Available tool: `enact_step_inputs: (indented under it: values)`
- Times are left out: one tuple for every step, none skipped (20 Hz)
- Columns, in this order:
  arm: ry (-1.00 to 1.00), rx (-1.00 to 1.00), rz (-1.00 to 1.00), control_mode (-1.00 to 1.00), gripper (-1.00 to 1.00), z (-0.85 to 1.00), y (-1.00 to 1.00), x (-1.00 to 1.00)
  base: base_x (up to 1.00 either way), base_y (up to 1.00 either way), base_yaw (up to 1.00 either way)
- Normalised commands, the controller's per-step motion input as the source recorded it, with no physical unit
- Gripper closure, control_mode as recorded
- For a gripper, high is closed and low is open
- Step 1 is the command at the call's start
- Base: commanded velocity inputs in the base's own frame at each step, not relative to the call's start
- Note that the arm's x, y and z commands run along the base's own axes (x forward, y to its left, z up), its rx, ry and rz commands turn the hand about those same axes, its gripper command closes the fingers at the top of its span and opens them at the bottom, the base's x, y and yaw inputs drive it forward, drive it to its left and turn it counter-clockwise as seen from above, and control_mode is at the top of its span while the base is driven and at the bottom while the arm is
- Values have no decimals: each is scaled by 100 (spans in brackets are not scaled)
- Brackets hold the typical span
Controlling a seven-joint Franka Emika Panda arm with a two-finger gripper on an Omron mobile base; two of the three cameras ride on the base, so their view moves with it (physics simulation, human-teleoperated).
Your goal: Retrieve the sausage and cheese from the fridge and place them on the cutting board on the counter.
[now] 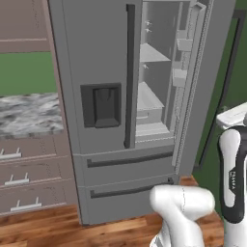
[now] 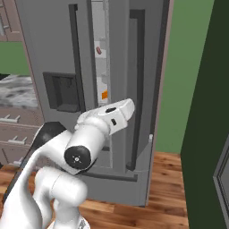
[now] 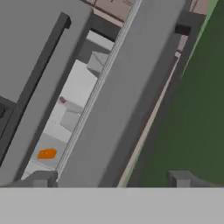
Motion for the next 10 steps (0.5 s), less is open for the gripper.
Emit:
enact_step_inputs:
  values:
    - [28, -47, -12, -100, -100, 0, 100, 0, 0, 0, 0]
    - [37, -52, -11, -100, -100, 0, 100, 0, 0, 0, 0]
    - [37, -54, -9, -100, -100, 0, 100, 0, 0, 0, 0]
    - [36, -51, -7, -100, -100, -5, 100, 7, 0, 0, 0]
    - [36, -48, -4, -100, -100, -4, 100, 17, 0, 0, 0]
    - [32, -48, 0, -100, -100, -10, 100, 19, 0, 0, 0]
    - [29, -47, 0, -100, -100, -15, 100, 19, 0, 0, 0]
    - [10, -46, 12, -100, -100, -34, 91, 0, 0, 0, 0]
    - [8, -44, 17, -100, -100, -50, 80, 0, 0, 0, 0]
    - [14, -38, 7, -100, -100, -45, 86, 10, 0, 0, 0]
